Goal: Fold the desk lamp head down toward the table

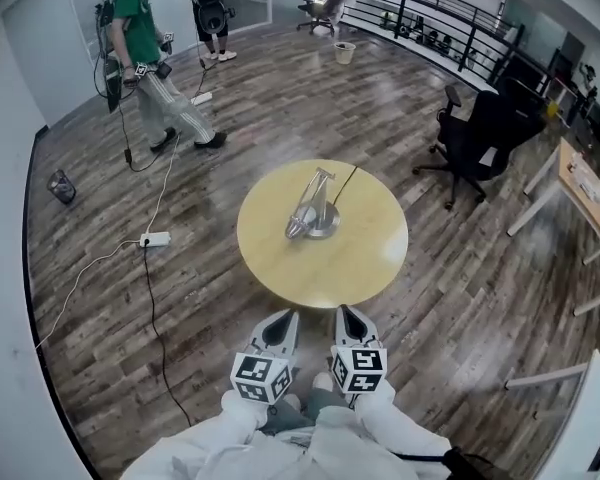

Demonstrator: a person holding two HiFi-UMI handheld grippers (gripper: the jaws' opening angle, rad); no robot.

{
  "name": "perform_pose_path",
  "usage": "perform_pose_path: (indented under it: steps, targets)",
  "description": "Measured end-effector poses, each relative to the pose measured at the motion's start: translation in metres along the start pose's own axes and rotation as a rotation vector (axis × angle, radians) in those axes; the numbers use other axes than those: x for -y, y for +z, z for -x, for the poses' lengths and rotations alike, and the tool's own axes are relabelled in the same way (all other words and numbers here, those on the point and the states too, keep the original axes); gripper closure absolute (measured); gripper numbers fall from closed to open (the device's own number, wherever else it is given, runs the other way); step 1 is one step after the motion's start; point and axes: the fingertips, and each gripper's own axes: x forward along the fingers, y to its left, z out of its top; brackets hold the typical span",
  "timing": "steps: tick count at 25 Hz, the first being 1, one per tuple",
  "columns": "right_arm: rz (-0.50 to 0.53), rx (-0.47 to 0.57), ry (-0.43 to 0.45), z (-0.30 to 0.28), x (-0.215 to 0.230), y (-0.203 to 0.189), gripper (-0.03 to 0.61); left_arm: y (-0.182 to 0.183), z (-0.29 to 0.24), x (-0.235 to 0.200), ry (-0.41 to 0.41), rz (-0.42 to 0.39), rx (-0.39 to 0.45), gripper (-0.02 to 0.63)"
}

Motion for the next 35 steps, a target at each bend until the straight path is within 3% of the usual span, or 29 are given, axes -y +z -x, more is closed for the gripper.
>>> perform_pose_path:
  steps: [9,18,28,35]
  targets:
    - [0.024,0.056,0.024,0.033,-0.004,0.017,0.566,0.011,0.028,0.027,0.043,-0.047,0.037,0.614]
    - [0.048,0.074,0.05,0.047,-0.001,0.026,0.566,0.014,0.026,0.036,0.077,-0.031,0.051,0.614]
    - [0.073,0.084,0.067,0.039,-0.009,0.031,0.566,0.017,0.025,0.027,0.085,-0.064,0.045,0.614]
    - [0.077,0.087,0.074,0.036,-0.014,0.036,0.566,0.015,0.024,0.022,0.084,-0.045,0.036,0.614]
